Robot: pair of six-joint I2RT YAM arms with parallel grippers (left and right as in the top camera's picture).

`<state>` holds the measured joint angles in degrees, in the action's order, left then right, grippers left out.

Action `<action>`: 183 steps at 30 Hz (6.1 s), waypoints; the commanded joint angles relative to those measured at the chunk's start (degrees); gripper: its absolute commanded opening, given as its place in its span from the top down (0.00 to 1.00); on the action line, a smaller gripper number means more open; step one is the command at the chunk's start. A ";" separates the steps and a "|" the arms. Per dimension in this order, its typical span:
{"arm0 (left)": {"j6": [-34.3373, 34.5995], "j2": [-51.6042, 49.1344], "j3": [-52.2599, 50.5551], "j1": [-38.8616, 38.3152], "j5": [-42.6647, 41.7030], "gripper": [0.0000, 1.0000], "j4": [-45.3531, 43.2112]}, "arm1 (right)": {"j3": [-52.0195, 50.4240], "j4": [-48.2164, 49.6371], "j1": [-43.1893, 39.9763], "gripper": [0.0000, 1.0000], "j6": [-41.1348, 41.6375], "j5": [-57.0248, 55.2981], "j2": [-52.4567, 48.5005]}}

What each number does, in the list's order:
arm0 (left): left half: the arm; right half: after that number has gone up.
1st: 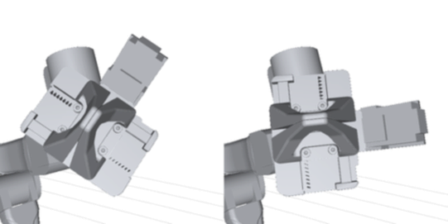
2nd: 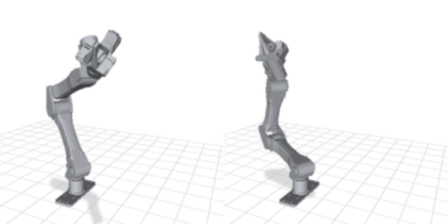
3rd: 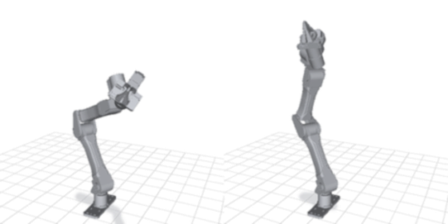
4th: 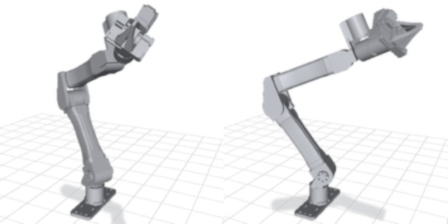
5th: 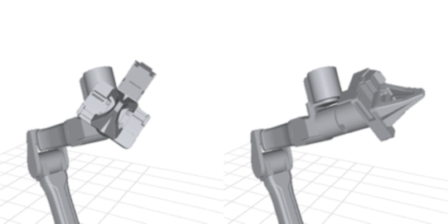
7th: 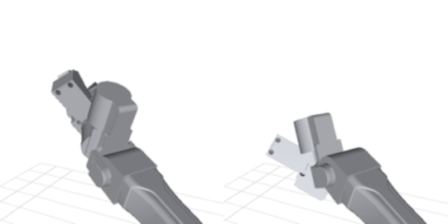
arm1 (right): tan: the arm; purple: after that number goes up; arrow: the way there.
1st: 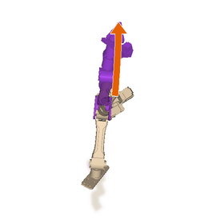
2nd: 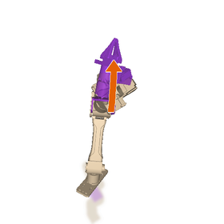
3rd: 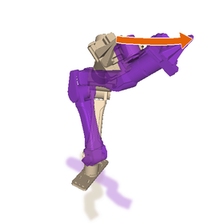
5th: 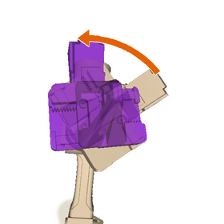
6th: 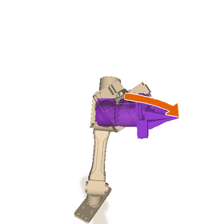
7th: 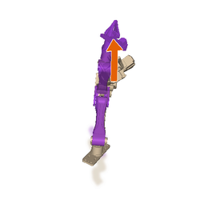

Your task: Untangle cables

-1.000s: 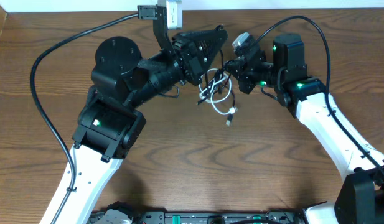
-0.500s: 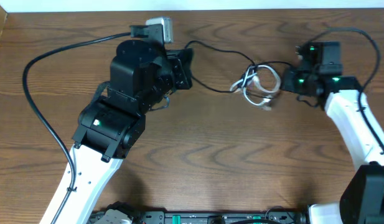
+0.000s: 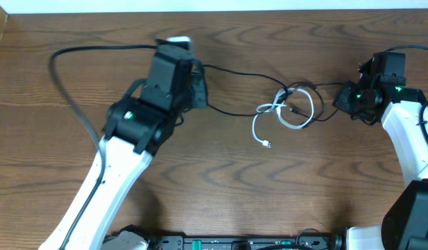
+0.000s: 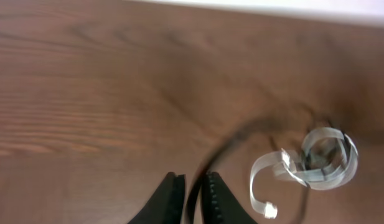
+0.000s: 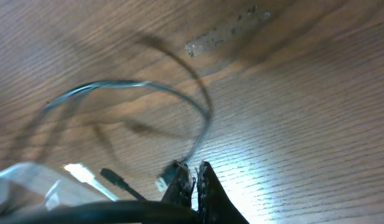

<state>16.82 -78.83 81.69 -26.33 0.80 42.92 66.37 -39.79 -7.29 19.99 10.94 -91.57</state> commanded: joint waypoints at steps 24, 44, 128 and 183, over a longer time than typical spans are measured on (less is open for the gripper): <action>-2.12 -26.56 1.68 -1.20 -33.20 0.44 -26.93 | 0.39 -4.66 6.03 0.99 -14.03 23.87 2.82; -9.38 -28.65 1.03 0.28 -54.82 0.38 -32.37 | 0.39 -2.60 2.01 0.99 -25.79 50.75 13.68; -13.79 -17.59 0.90 -6.58 -24.11 0.92 -25.29 | 0.37 -5.90 1.22 0.99 -5.75 1.27 13.20; -12.39 23.96 0.94 -3.41 -14.29 0.93 -40.83 | 0.37 -6.32 -2.54 0.99 -5.88 -0.96 -11.96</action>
<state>4.64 -57.98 81.93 -30.20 -20.18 4.49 66.39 -46.11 -9.08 14.04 12.58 -102.28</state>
